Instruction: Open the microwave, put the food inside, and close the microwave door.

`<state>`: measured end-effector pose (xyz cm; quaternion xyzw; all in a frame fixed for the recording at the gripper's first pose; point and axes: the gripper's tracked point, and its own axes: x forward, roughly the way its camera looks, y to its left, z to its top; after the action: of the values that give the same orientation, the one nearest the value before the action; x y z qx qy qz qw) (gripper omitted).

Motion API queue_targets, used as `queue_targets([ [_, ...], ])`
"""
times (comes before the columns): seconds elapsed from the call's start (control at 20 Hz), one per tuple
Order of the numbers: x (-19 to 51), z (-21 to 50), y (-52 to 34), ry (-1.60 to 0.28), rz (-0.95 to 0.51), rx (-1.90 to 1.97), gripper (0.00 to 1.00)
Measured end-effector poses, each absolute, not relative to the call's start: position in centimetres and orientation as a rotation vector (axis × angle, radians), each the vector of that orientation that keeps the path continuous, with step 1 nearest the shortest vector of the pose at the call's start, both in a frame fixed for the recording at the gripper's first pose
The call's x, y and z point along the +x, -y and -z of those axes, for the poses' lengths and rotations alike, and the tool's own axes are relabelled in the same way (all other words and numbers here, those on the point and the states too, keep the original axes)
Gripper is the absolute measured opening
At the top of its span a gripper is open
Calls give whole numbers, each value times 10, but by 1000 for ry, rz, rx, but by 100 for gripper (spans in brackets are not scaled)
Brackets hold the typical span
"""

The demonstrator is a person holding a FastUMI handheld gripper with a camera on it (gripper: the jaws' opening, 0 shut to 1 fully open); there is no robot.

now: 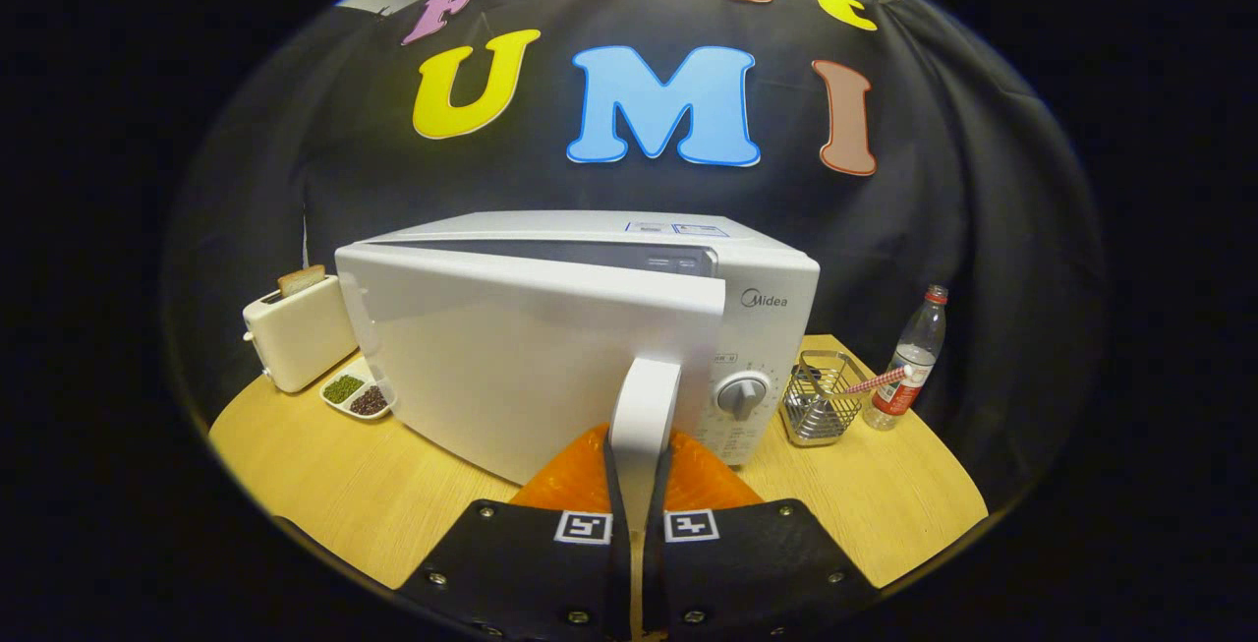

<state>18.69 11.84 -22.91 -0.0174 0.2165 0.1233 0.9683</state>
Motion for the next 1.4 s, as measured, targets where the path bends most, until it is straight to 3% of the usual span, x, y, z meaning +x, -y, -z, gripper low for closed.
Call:
queue_targets([
  [0.7, 82, 219, -164, -476, -246, -14, 6],
  [1.2, 16, 211, -221, -472, -335, -12, 6],
  [1.4, -3, 209, -243, -473, -351, -14, 11],
])
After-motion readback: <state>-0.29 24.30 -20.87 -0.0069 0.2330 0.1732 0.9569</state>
